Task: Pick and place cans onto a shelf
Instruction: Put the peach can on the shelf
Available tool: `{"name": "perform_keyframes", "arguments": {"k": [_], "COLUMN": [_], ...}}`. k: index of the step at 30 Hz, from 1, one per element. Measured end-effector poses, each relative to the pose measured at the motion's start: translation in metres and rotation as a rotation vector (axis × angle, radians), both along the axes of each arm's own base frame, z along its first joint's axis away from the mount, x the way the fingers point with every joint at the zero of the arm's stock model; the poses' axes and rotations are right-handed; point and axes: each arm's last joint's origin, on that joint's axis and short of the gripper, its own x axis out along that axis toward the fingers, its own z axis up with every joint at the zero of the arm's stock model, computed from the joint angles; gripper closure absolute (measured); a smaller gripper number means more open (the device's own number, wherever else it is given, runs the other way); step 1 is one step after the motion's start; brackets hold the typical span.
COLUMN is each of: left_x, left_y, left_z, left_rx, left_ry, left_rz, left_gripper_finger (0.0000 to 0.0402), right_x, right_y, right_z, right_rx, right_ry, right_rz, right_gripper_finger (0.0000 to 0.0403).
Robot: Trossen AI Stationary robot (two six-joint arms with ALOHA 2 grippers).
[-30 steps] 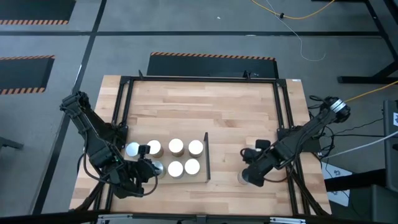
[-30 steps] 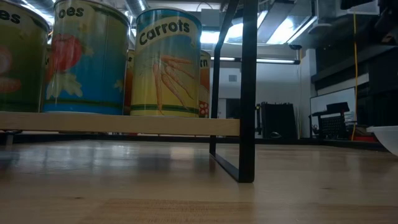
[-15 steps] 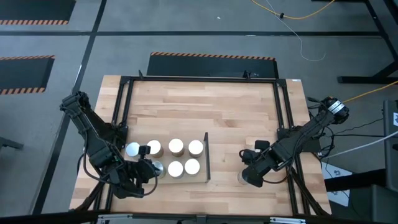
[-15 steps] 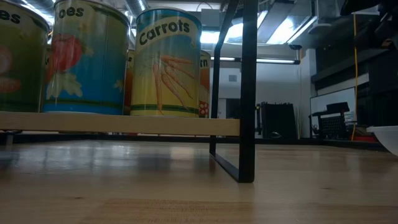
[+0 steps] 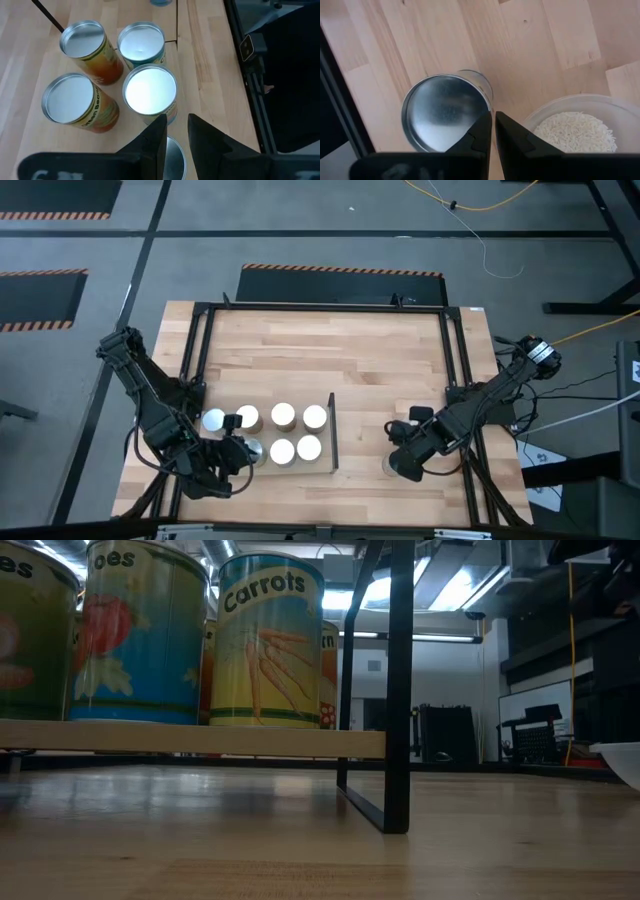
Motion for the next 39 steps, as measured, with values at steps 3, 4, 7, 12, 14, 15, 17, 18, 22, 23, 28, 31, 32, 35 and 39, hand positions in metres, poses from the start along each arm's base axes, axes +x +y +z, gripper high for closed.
{"name": "perform_keyframes", "arguments": {"k": [3,4,7,12,14,15,17,18,22,23,28,31,32,35,39], "left_x": [0.0,0.0,0.0,0.0,0.0,0.0,0.0,0.0,0.0,0.0,0.0,0.0,0.0,0.0,0.0001], "left_y": [0.0,0.0,0.0,0.0,0.0,0.0,-0.0001,0.0,0.0,0.0,0.0,0.0,0.0,0.0,0.0001], "left_z": [0.0,0.0,0.0,-0.0001,-0.0001,-0.0001,-0.0001,-0.0001,-0.0001,-0.0001,-0.0001,-0.0001,-0.0001,-0.0001,-0.0001], "left_rx": [0.0,0.0,0.0,0.0,0.001,0.001,0.001,0.0,0.0,0.001,0.0,0.001,0.0,0.001,0.003], "left_ry": [0.0,0.0,0.0,0.001,0.001,0.001,0.001,0.001,0.001,0.001,0.001,0.001,0.001,0.001,-0.002], "left_rz": [0.0,0.0,0.0,0.0,0.0,0.0,0.0,0.0,0.0,0.0,0.0,0.0,0.0,0.0,0.002], "left_gripper_finger": [0.033,0.033,0.033,0.033,0.033,0.033,0.033,0.033,0.033,0.033,0.033,0.033,0.033,0.033,0.033], "right_x": [-0.0006,-0.0006,0.0002,0.0027,0.0036,0.004,0.0043,0.0044,0.0044,0.0044,0.0044,0.0045,0.0045,0.0045,0.0046], "right_y": [0.0008,0.0008,0.0015,0.0037,0.0045,0.0048,0.0051,0.0051,0.0051,0.0051,0.0051,0.0052,0.0052,0.0051,0.0051], "right_z": [0.0,0.0,-0.0006,-0.0058,-0.0081,-0.0088,-0.0095,-0.0096,-0.0097,-0.0097,-0.0098,-0.0099,-0.0099,-0.0099,-0.0098], "right_rx": [0.001,0.001,0.003,0.002,0.0,-0.001,-0.003,-0.004,-0.004,-0.004,-0.007,-0.01,-0.01,-0.011,-0.011], "right_ry": [0.0,0.001,-0.002,0.018,0.028,0.029,0.031,0.031,0.032,0.032,0.032,0.031,0.032,0.032,0.031], "right_rz": [0.004,0.004,0.004,0.007,0.008,0.01,0.01,0.01,0.01,0.01,0.022,0.033,0.033,0.033,0.034], "right_gripper_finger": [0.0373,0.0373,0.0373,0.0373,0.0373,0.0373,0.0373,0.0373,0.0373,0.0373,0.0373,0.0374,0.0377,0.0393,0.0396]}}
